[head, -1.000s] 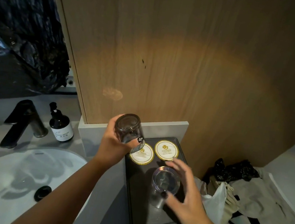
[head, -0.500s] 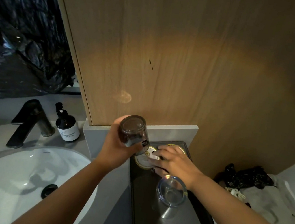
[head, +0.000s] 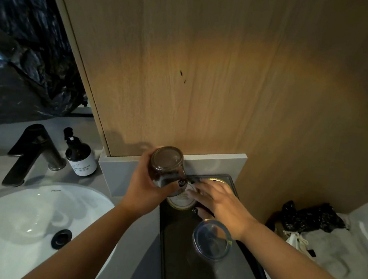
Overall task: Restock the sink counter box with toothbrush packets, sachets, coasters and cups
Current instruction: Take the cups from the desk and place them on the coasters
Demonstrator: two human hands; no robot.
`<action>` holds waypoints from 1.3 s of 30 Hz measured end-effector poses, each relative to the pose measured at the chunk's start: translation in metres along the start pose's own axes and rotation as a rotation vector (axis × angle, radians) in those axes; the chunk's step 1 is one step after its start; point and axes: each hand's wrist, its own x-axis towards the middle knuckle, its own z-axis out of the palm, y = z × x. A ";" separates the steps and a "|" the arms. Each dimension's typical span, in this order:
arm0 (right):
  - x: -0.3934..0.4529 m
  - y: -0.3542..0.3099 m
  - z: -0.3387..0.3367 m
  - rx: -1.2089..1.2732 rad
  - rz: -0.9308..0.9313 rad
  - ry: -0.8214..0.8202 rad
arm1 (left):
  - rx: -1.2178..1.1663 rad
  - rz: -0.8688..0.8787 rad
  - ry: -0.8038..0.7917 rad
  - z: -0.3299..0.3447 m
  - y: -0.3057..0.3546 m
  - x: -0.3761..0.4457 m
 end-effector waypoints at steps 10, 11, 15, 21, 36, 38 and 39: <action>-0.025 0.000 0.004 0.139 0.338 0.320 | 0.085 0.052 -0.057 0.024 -0.010 -0.009; -0.027 0.000 0.004 0.141 0.365 0.317 | 0.092 0.053 -0.052 0.026 -0.013 -0.010; -0.027 -0.001 0.003 0.089 0.418 0.215 | 0.081 0.031 -0.042 0.032 -0.020 -0.013; -0.026 0.000 0.007 0.032 0.400 0.208 | 0.069 -0.007 -0.081 0.034 -0.022 -0.009; -0.026 -0.001 0.007 0.039 0.398 0.209 | 0.085 -0.013 -0.067 0.032 -0.024 -0.010; -0.026 -0.002 0.006 0.032 0.394 0.214 | 0.092 -0.010 -0.069 0.032 -0.025 -0.010; -0.026 -0.003 0.005 0.030 0.391 0.216 | 0.096 -0.009 -0.071 0.032 -0.026 -0.010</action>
